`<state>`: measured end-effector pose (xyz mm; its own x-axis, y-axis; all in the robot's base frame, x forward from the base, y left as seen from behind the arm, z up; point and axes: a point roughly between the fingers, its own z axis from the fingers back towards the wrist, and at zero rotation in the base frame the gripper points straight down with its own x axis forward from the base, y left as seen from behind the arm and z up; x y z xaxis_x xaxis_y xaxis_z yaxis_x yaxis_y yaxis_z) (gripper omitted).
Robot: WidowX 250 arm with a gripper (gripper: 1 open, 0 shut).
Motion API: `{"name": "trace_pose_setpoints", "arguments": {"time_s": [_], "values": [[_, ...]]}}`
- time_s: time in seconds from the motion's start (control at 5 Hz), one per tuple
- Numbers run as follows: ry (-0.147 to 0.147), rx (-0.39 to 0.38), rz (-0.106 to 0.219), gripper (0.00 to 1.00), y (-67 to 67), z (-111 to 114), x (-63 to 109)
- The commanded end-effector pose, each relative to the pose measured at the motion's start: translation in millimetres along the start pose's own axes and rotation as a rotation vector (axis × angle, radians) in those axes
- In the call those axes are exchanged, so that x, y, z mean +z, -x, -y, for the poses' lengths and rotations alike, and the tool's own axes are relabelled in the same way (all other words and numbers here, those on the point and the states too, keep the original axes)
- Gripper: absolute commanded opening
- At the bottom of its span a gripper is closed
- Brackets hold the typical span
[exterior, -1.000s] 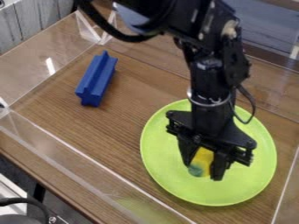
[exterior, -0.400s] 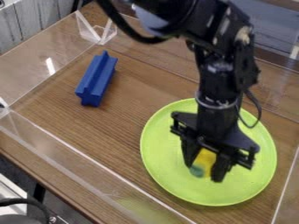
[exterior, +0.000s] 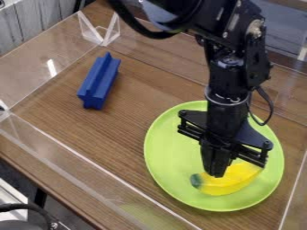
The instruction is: Put the banana in the green plate
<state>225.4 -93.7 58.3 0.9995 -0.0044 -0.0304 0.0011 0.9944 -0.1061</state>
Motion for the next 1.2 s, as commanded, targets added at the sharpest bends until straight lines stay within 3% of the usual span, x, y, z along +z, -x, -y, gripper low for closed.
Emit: {"name": "trace_pose_setpoints", "arguments": {"time_s": [0.0,0.2,0.6,1.0], "values": [[0.015,-0.057,0.042,1.00,-6.3,12.8,19.2],[0.016,-0.100,0.034,1.00,-4.4,19.6,28.8],[0.025,-0.073,0.042,1.00,-16.4,13.2,32.4],[0.031,-0.012,0.056,1.00,-2.8,-30.6,39.3]]}}
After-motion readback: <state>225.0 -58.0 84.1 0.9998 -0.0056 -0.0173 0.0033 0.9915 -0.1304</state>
